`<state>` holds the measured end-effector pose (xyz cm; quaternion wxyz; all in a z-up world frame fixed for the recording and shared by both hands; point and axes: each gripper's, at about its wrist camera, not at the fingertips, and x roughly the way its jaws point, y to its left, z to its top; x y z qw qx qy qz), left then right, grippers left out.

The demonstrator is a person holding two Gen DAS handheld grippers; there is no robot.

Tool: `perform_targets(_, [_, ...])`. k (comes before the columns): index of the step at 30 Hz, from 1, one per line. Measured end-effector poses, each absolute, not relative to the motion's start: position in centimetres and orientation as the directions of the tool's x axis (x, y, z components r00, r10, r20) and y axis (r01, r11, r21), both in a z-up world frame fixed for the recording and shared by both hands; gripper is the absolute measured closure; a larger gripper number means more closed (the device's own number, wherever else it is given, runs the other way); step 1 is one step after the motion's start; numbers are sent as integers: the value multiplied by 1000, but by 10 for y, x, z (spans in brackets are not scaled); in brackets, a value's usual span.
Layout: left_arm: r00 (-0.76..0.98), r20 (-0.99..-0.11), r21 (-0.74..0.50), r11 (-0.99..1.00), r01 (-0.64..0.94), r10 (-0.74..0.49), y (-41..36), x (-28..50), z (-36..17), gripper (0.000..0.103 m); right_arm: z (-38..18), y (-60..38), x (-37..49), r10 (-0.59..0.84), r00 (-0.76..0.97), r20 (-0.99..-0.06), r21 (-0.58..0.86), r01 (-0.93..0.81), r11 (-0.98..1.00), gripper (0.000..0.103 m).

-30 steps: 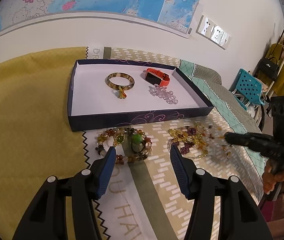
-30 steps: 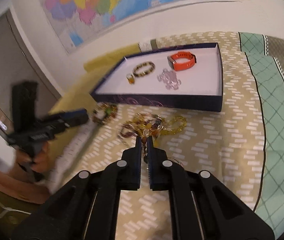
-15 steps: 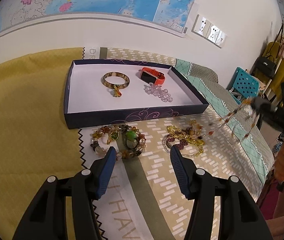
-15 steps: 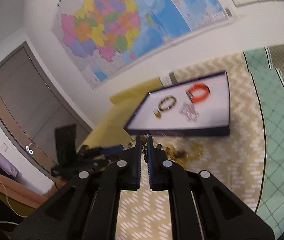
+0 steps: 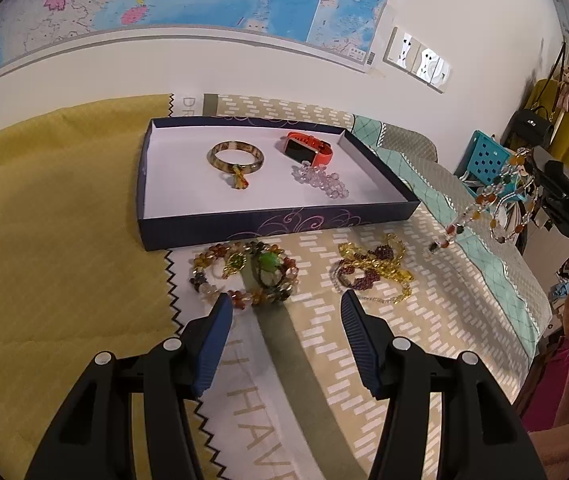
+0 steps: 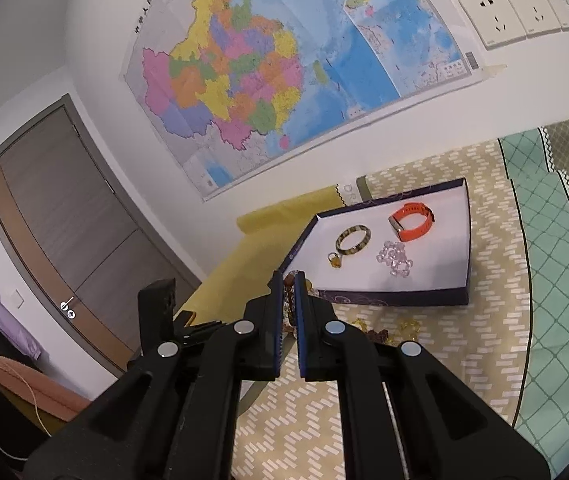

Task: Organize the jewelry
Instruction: 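Lift the amber beaded necklace with the right tool while the left tool grasps the green beaded bracelet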

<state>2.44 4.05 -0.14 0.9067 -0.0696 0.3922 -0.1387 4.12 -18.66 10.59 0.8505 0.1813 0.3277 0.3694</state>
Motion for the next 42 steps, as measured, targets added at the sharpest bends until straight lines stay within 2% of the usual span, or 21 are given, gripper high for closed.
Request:
perform_targets(13, [665, -708, -186, 971, 150, -238, 59, 32, -5, 52, 82, -181, 46, 742, 488, -460, 575, -473, 667, 97])
perform_targets(18, [663, -712, -148, 973, 178, -230, 54, 47, -4, 67, 79, -180, 47, 743, 483, -464, 579, -469, 667, 97])
perform_targets(20, [656, -717, -145, 971, 189, -235, 52, 54, -6, 69, 78, -179, 48, 742, 482, -467, 578, -468, 668, 97])
perform_targets(23, [638, -736, -130, 973, 192, -225, 50, 67, -11, 78, 77, -178, 49, 741, 479, -471, 578, -467, 669, 97])
perform_targets(26, [625, -748, -121, 972, 202, -223, 48, 72, -16, 83, 75, -178, 50, 741, 478, -472, 580, -465, 669, 97])
perform_targets(31, [601, -770, -115, 973, 202, -215, 46, 81, -22, 85, 75, -178, 50, 740, 477, -474, 578, -465, 670, 97])
perform_targets(33, [598, -771, -119, 972, 203, -220, 47, 82, -22, 95, 75, -178, 50, 740, 477, -474, 579, -465, 670, 97])
perform_targets(35, [597, -769, -130, 970, 203, -228, 48, 82, -22, 97, 74, -178, 51, 740, 478, -473, 580, -464, 670, 97])
perform_targets(36, [599, -768, -131, 970, 204, -229, 49, 81, -21, 102, 75, -177, 51, 740, 477, -473, 579, -464, 670, 97])
perform_targets(42, [613, -742, -181, 961, 207, -272, 53, 74, -14, 102, 75, -176, 51, 742, 480, -469, 579, -467, 668, 97])
